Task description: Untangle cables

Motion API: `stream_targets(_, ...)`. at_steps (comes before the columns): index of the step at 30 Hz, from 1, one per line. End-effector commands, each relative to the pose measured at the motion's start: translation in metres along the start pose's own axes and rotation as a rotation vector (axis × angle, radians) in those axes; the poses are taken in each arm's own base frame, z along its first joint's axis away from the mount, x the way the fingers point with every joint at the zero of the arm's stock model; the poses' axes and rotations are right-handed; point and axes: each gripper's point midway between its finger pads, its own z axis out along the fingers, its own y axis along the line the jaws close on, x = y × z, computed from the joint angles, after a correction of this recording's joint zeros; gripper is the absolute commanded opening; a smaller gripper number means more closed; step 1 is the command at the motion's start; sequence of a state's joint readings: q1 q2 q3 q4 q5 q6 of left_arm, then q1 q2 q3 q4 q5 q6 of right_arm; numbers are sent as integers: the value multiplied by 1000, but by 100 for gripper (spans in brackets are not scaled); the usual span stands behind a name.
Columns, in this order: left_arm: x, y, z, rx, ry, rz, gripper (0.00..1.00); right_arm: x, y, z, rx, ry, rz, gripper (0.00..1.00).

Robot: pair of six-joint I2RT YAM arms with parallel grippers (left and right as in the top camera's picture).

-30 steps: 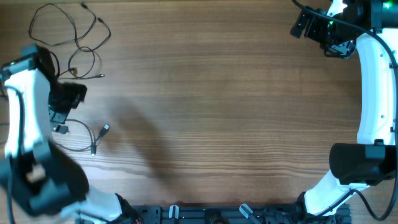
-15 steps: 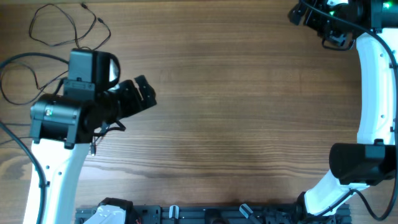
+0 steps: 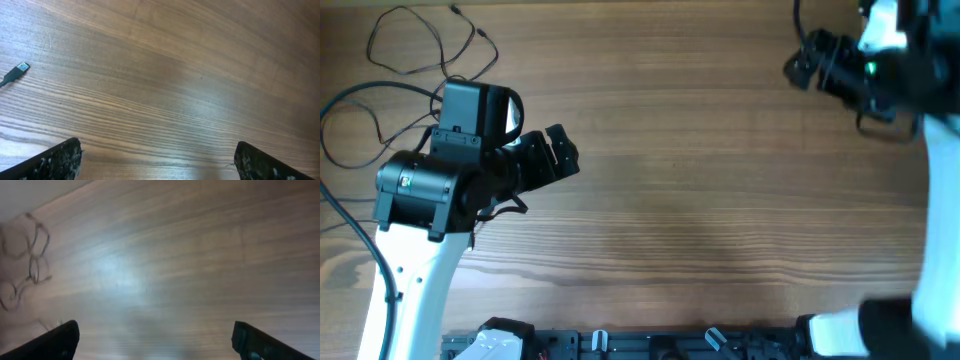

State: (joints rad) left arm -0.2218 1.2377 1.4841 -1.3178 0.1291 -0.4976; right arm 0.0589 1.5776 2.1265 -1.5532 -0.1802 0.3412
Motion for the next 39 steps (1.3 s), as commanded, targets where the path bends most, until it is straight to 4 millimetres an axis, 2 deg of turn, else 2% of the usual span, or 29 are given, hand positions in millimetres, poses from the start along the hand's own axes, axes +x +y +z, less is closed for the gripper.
stream_targets(1,0,-2,-3,13,-9,27,100,29,8,-55,50,-114,-129,100)
stream_targets(3,0,-2,-3,13,-9,27,100,49,17,-77,3,-151,-180,100)
stream_targets(4,0,-2,-3,13,-9,27,100,60,15,-87,-5,-170,-194,100)
stream_targets(7,0,-2,-3,13,-9,27,100,87,-11,-104,36,-221,-139,100)
stream_targets(9,0,-2,-3,13,-9,27,100,109,-27,-109,51,-239,-124,100)
stream_targets(12,0,-2,-3,13,-9,27,100,143,-43,-106,32,-229,-67,100)
stream_targets(14,0,-2,-3,13,-9,27,100,154,-50,-105,25,-230,-2,100)
stream_targets(22,0,-2,-3,13,-9,27,100,155,-50,-106,22,-234,13,100)
stream_targets(26,0,-2,-3,13,-9,27,100,148,-63,-106,108,-269,-44,100)
stream_targets(29,0,-2,-3,13,-9,27,100,149,-65,-91,134,-235,-125,100)
stream_targets(32,0,-2,-3,13,-9,27,100,136,-64,-64,139,-266,-226,100)
stream_targets(35,0,-2,-3,13,-9,27,100,134,-58,-28,68,-333,-379,100)
stream_targets(39,0,-2,-3,13,-9,27,100,136,-60,13,7,-477,-495,100)
